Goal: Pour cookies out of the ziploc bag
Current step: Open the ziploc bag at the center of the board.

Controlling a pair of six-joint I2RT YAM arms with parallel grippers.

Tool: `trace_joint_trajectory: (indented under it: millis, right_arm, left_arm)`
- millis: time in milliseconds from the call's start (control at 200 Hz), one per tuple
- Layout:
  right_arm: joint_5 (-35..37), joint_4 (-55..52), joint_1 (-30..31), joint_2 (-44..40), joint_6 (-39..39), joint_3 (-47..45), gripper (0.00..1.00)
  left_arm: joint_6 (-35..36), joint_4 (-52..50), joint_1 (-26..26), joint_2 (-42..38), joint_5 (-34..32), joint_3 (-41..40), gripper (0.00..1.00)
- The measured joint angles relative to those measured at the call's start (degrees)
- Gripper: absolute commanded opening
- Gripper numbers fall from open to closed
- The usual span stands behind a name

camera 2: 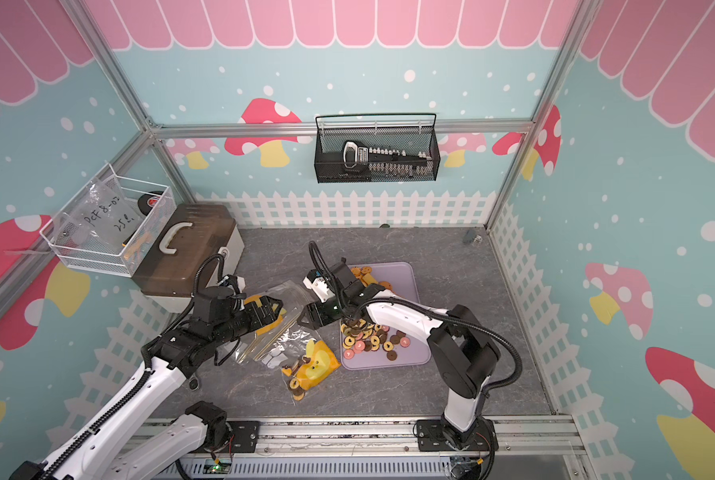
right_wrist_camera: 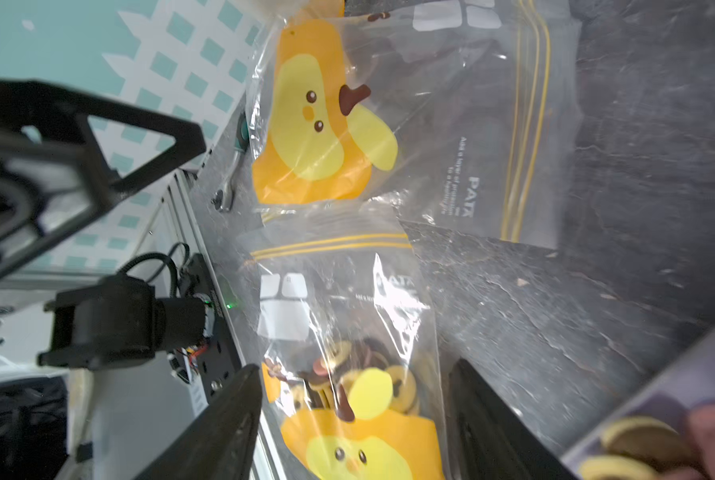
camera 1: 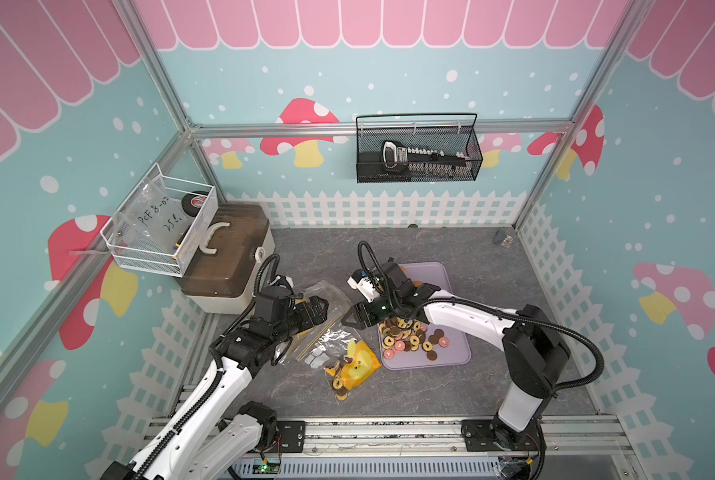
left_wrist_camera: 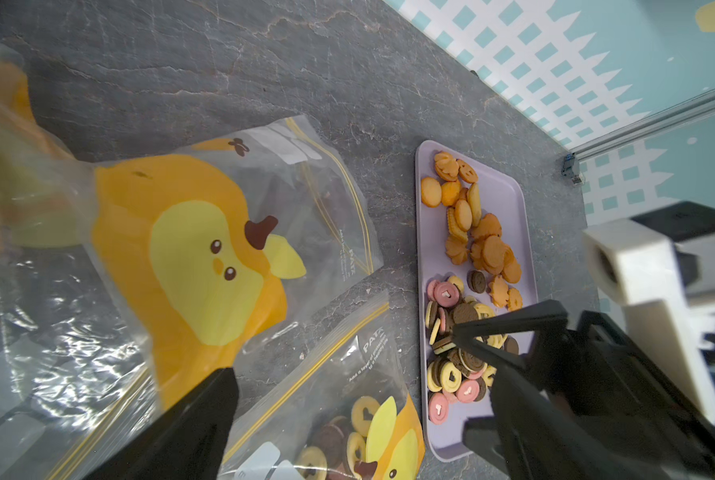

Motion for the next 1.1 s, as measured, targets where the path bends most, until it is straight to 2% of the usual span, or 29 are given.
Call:
trace_joint_trajectory:
  millis: [230, 390, 490, 640, 686, 781, 846, 936, 1101]
  right_arm:
    - [5.14, -3.48, 1.60, -7.52, -2.75, -2.75, 0.73]
    - [7.54, -4.55, 5.14, -7.34, -3.30, -3.34, 0.71]
    - [8.63, -4.55, 5.79, -7.02, -3.28, -3.61, 0.67]
    - [10.43, -4.63, 5.68, -6.58, -3.30, -3.96, 0.64]
    - [11.04, -4.63, 5.68, -6.49, -3.21, -3.96, 0.66]
    - [12.92, -4.98, 5.68, -5.90, -1.57, -3.54, 0.82]
    - [14.73, -5.14, 5.68, -5.09, 0.31, -2.75, 0.87]
    - [16.35, -4.52, 5.66, -4.87, 3.17, -2.60, 0.88]
    - [16.90, -3.23, 5.68, -4.81, 6.36, -1.86, 0.88]
  left_arm:
    - [-0.02, 0.94, 0.20, 3.21, 2.91, -1.99, 0.99]
    - [-0.44, 2.01, 0.22, 6.64, 2.67, -2.16, 0.98]
    - [-1.22, 3.41, 0.68, 7.91, 2.93, -3.34, 0.97]
    - [-1.57, 4.46, 3.85, 9.70, 4.90, -3.54, 0.91]
    - [-1.77, 4.57, 5.38, 10.25, 5.70, -3.54, 0.87]
    - [-1.99, 4.59, 7.93, 10.91, 6.80, -3.54, 0.79]
    - [-1.99, 4.39, 8.50, 10.91, 6.69, -3.54, 0.77]
    - [-1.88, 3.56, 8.55, 10.82, 5.81, -3.54, 0.70]
    - [-1.22, 2.25, 8.74, 10.58, 4.42, -3.54, 0.69]
